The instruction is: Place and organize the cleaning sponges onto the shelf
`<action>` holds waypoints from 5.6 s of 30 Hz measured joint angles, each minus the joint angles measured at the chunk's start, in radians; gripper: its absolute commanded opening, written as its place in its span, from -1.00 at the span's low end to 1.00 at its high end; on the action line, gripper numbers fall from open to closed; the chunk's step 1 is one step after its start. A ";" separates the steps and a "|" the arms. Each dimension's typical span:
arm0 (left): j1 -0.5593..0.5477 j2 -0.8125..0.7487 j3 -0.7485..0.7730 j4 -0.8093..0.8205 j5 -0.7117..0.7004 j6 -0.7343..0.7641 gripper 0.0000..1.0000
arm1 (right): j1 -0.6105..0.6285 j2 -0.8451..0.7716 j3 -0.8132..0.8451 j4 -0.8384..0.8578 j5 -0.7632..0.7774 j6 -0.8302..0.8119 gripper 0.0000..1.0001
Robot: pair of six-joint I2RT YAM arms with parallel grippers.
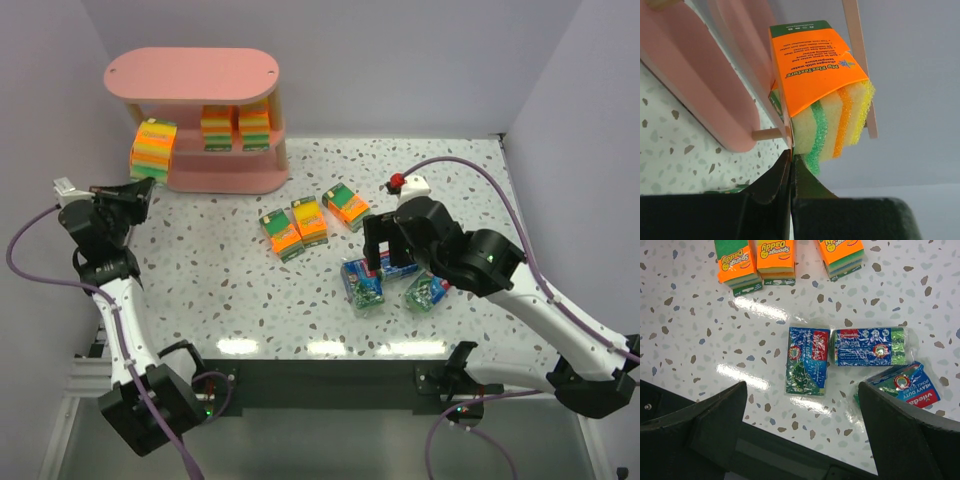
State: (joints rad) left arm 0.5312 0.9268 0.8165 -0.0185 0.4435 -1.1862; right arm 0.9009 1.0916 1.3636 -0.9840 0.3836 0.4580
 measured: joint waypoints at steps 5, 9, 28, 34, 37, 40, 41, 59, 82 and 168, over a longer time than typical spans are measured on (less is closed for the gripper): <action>0.001 0.073 -0.078 0.203 0.014 -0.093 -1.00 | 0.000 -0.001 0.000 0.000 0.000 0.001 0.92; 0.002 0.144 -0.103 0.346 0.023 -0.158 -1.00 | 0.000 -0.001 0.000 0.000 -0.001 0.002 0.91; -0.135 0.418 -0.073 0.512 -0.089 -0.217 -1.00 | -0.001 -0.007 -0.003 -0.014 0.019 0.025 0.90; -0.139 0.498 0.006 0.527 -0.135 -0.220 -1.00 | -0.004 -0.019 -0.007 -0.028 0.029 0.036 0.90; -0.144 0.554 0.043 0.528 -0.143 -0.227 -1.00 | -0.005 -0.019 -0.007 -0.032 0.035 0.039 0.90; -0.154 0.602 0.066 0.529 -0.149 -0.237 -1.00 | -0.005 -0.018 -0.007 -0.036 0.045 0.040 0.90; -0.160 0.617 0.071 0.530 -0.152 -0.243 -1.00 | -0.005 -0.018 -0.007 -0.037 0.045 0.040 0.90; -0.231 0.732 0.159 0.540 -0.183 -0.297 -0.69 | -0.005 -0.001 -0.007 -0.045 0.071 0.039 0.91; -0.244 0.780 0.266 0.374 -0.177 -0.287 -0.40 | -0.005 -0.011 -0.023 -0.045 0.072 0.040 0.92; -0.357 -0.317 -0.187 -0.718 0.131 0.477 1.00 | -0.010 0.743 -0.024 0.400 -0.384 0.154 0.97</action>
State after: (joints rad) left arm 0.1741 0.6094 0.6300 -0.7364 0.5747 -0.7094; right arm 0.8906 1.8347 1.3392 -0.5842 -0.0002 0.6125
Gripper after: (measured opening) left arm 0.997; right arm 0.984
